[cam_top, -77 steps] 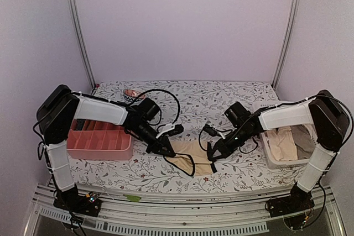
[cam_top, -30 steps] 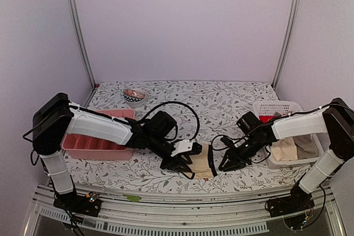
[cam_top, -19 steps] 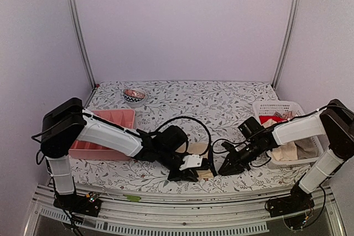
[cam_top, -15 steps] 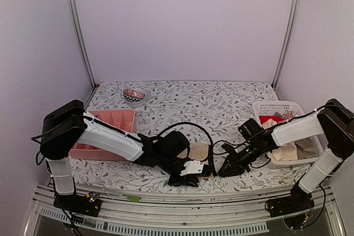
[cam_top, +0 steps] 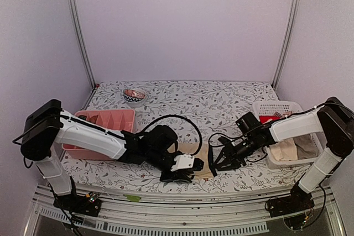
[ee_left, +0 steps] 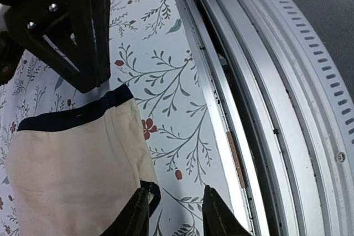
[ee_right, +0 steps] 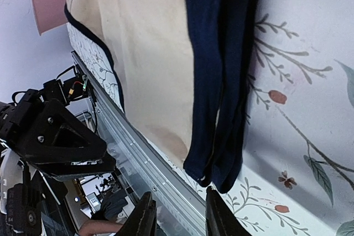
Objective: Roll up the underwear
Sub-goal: Smooth out the underwear at the center of the board.
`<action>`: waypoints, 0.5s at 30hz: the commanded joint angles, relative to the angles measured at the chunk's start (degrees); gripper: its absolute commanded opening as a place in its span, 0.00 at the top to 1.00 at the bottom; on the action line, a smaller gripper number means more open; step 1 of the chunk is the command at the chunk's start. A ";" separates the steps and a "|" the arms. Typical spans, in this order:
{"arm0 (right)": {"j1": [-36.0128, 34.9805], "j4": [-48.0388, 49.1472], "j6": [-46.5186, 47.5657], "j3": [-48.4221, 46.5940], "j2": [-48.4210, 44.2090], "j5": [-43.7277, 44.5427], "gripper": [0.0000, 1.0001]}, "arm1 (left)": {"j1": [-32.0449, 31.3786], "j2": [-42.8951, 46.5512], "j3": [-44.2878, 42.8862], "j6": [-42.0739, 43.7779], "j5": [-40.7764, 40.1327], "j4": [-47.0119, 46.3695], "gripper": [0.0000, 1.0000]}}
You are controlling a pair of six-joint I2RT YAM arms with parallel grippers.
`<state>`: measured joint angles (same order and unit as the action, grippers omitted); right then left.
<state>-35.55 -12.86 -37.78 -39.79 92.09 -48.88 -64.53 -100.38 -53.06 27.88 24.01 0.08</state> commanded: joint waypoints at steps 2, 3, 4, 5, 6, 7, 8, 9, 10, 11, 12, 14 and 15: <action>0.13 0.03 -1.94 -1.97 3.27 -0.36 0.71 | 1.69 -0.80 0.20 0.08 -3.71 -2.57 0.65; 0.13 0.03 -1.97 -2.23 3.86 -0.06 0.72 | 1.76 -1.34 -0.18 0.07 -3.91 -2.55 0.65; 0.12 -0.09 -1.88 -2.33 4.52 0.34 0.72 | 1.70 -1.96 -0.62 0.08 -4.14 -2.58 0.65; 0.11 -0.32 -1.65 -2.70 5.23 0.64 0.73 | 1.77 -2.65 -0.90 0.08 -4.49 -2.71 0.65; 0.05 -0.33 -1.50 -2.93 5.81 0.83 0.73 | 1.72 -3.30 -1.18 0.12 -4.91 -2.84 0.65; 0.04 -0.14 -1.36 -2.99 6.22 0.95 0.74 | 1.71 -4.11 -1.51 0.15 -5.62 -2.88 0.65; 0.04 0.04 -1.34 -3.04 6.55 1.17 0.75 | 1.69 -4.92 -1.80 0.18 -6.77 -3.08 0.65; 0.04 0.18 -1.38 -3.15 6.72 1.32 0.76 | 1.67 -5.85 -2.05 0.31 -7.64 -3.14 0.65; 0.04 0.38 -1.35 -3.18 6.83 1.33 0.77 | 1.69 -6.97 -2.39 0.38 -8.18 -2.96 0.66; 0.04 0.48 -1.40 -3.33 6.94 1.44 0.79 | 1.60 -7.51 -2.62 0.42 -8.56 -3.02 0.66; 0.01 0.49 -1.42 -3.44 7.10 1.52 0.80 | 1.49 -7.85 -2.66 0.36 -9.10 -3.29 0.67; 0.04 0.12 -1.35 -4.00 7.21 1.56 0.85 | 1.44 -8.01 -2.66 0.13 -9.06 -3.71 0.68; 0.02 -0.10 -1.27 -4.25 7.22 1.63 0.86 | 1.44 -7.87 -2.66 -0.11 -8.81 -3.90 0.68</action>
<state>-35.55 -12.95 -39.22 -41.91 98.56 -48.10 -63.42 -107.72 -54.46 27.86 16.49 -1.87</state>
